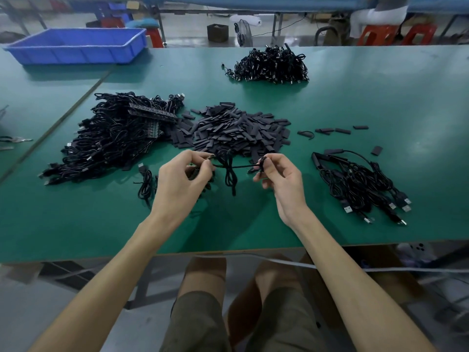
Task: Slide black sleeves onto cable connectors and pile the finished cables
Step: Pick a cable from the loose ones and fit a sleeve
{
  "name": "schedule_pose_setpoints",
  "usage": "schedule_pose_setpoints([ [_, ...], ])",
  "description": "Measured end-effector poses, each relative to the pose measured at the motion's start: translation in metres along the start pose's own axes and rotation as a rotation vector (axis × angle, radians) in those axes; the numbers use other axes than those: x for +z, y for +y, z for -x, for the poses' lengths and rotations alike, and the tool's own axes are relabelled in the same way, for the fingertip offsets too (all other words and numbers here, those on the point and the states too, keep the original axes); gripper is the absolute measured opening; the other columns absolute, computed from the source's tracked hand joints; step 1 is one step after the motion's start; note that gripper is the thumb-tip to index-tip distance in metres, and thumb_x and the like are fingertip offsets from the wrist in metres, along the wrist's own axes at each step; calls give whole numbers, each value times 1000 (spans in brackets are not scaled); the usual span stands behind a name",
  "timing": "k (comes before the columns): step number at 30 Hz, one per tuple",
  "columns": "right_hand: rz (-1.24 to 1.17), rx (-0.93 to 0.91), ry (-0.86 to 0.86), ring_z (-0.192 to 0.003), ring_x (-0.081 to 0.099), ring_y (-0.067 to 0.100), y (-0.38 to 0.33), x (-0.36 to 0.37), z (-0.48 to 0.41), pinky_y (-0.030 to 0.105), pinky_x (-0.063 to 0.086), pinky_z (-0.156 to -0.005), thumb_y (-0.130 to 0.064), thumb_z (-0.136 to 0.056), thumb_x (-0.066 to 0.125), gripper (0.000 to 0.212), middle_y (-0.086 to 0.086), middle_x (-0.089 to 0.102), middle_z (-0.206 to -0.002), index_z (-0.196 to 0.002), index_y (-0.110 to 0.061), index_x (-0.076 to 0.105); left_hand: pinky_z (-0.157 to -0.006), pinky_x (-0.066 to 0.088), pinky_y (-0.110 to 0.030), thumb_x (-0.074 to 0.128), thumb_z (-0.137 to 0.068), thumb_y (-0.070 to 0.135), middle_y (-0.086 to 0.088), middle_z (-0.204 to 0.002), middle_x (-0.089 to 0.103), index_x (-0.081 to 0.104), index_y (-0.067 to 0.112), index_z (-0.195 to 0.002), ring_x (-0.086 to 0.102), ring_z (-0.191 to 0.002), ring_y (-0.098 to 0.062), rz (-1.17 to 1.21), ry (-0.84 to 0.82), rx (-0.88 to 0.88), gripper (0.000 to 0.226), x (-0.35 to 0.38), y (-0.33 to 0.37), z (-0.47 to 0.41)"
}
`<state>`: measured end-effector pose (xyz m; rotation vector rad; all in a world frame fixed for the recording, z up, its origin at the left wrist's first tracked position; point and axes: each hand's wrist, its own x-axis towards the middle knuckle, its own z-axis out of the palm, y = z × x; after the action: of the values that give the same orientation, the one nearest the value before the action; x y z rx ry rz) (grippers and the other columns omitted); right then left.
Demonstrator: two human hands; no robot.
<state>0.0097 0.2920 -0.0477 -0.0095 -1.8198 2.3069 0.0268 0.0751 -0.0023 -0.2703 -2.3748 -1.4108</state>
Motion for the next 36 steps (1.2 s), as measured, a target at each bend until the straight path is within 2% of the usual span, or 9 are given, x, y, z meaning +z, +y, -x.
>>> schedule_pose_setpoints([
  [2,-50,12,47,-70,64,16,1,-2,0,24,43,-59,-28,-97,63,17,4,69,-87,-101,-11,65,-70,53,-21,63,-99,18,13,-111,72,61,17,-79,73,-90,-8,27,6,6,20,-1,0,-1],
  [7,-89,13,133,-73,64,16,0,-4,-1,26,46,-62,-18,-106,56,9,5,68,-90,-106,-12,63,-53,44,-9,62,-100,16,2,-102,74,64,11,-86,72,-73,0,95,30,-60,15,-6,-4,-1],
  [11,-75,22,167,-73,63,14,0,-3,-2,25,46,-63,-18,-107,55,14,6,66,-92,-110,-8,64,-45,35,-17,61,-101,25,4,-73,72,65,21,-86,43,-47,-3,8,43,-17,16,-14,-6,-1],
  [16,-113,54,207,-71,62,11,-2,-2,-1,25,46,-64,-17,-108,52,16,4,66,-90,-107,-8,65,-47,34,-12,61,-102,27,14,-68,68,68,20,-97,47,-49,-2,-19,-5,39,12,-25,-4,1],
  [22,-184,82,256,-70,63,11,-4,-1,-1,24,48,-62,-18,-109,51,17,2,68,-88,-102,-11,64,-68,44,-5,60,-100,2,12,-81,69,69,13,-95,67,-74,0,-144,-200,175,16,-42,-5,-2],
  [25,-243,104,283,-68,63,11,-5,-2,-2,25,49,-62,-19,-110,49,17,4,67,-88,-102,-11,62,-77,53,-22,55,-99,-6,9,-90,65,68,11,-96,67,-82,-8,-274,-233,249,21,-50,-14,-5],
  [27,-218,105,259,-67,62,12,-5,-1,-2,24,49,-61,-18,-110,48,17,4,68,-89,-102,-10,61,-73,52,-39,56,-101,7,7,-91,61,67,12,-100,63,-79,-23,-458,-208,348,12,-54,-23,-5],
  [30,-199,108,238,-67,62,12,-6,0,-1,24,49,-60,-17,-110,49,17,4,70,-89,-103,-10,63,-81,47,-38,58,-101,15,2,-91,60,67,12,-102,58,-80,-27,-705,-166,497,9,-60,-40,0],
  [36,-201,128,206,-67,63,11,-7,1,-1,22,50,-60,-21,-109,50,22,0,74,-84,-104,-9,67,-92,43,-40,52,-103,17,-3,-89,60,67,7,-101,56,-90,-30,-794,-24,546,18,-73,-72,2],
])
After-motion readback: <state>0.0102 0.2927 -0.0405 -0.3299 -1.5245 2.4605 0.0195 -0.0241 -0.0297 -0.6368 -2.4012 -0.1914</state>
